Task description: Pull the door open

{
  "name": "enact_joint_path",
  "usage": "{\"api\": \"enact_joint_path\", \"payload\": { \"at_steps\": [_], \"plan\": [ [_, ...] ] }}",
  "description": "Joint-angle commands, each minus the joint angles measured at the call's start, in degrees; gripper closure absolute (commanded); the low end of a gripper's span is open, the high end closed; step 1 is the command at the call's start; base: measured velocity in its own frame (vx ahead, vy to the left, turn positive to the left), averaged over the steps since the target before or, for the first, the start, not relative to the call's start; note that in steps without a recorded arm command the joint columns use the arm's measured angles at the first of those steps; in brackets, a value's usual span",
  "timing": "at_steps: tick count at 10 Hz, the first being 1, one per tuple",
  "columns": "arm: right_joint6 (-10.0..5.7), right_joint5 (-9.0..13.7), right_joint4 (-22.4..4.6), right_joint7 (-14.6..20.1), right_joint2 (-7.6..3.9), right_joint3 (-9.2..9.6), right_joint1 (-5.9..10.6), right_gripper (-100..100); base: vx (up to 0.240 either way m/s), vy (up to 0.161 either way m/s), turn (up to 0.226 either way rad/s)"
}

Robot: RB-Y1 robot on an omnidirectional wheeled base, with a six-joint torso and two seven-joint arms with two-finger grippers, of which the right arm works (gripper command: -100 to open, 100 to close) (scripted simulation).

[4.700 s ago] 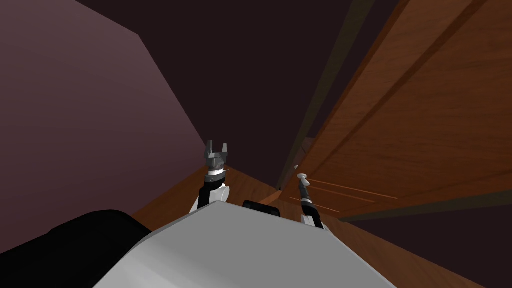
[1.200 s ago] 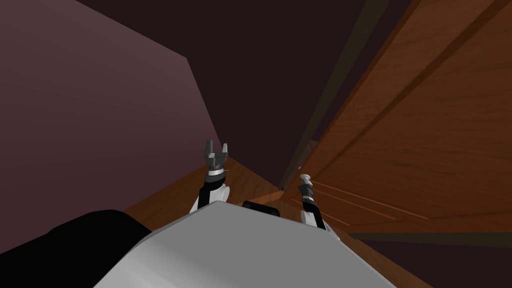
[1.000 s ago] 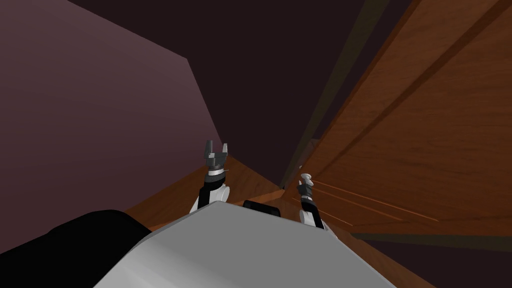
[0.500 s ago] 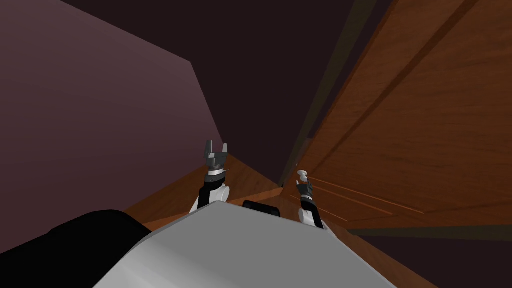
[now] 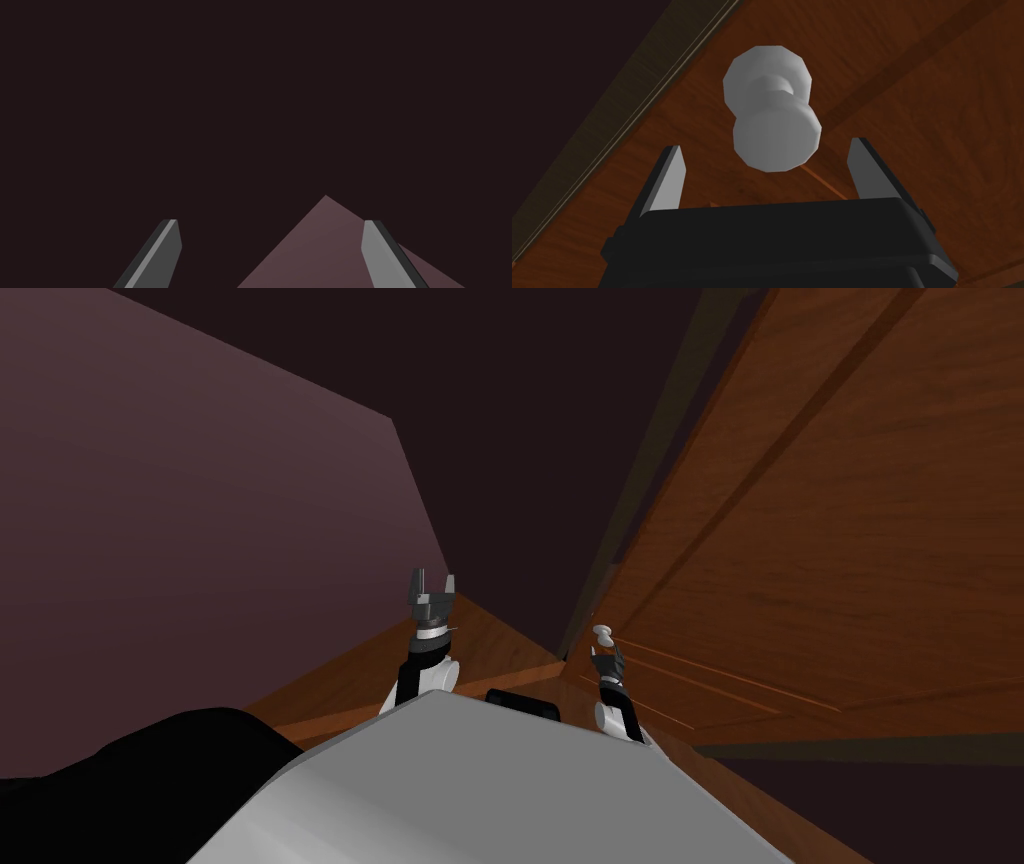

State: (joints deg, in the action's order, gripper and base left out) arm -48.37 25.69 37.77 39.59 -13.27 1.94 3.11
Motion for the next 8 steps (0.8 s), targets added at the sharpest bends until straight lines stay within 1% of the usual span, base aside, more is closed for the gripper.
{"api": "enact_joint_path", "payload": {
  "at_steps": [1, 2, 4, 5, 7, 8],
  "plan": [
    [0.03, 1.49, 0.27, 2.86, 0.23, 0.55, 0.14, -100, -0.085, -0.023, 0.097],
    [0.03, 1.49, 0.27, 3.58, 0.23, 0.55, 0.14, -100, -0.066, -0.034, 0.024],
    [0.07, 3.54, 0.61, 7.27, 0.55, 1.29, 0.36, -100, -0.075, -0.039, 0.064],
    [0.07, 3.54, 0.61, 8.1, 0.55, 1.29, 0.36, -100, -0.068, -0.022, 0.032],
    [0.1, 5.58, 0.96, 11.66, 0.87, 2.03, 0.58, -100, -0.067, -0.022, 0.064],
    [0.1, 5.58, 0.96, 12.62, 0.87, 2.03, 0.58, -100, -0.053, -0.023, 0.029]
  ]
}}
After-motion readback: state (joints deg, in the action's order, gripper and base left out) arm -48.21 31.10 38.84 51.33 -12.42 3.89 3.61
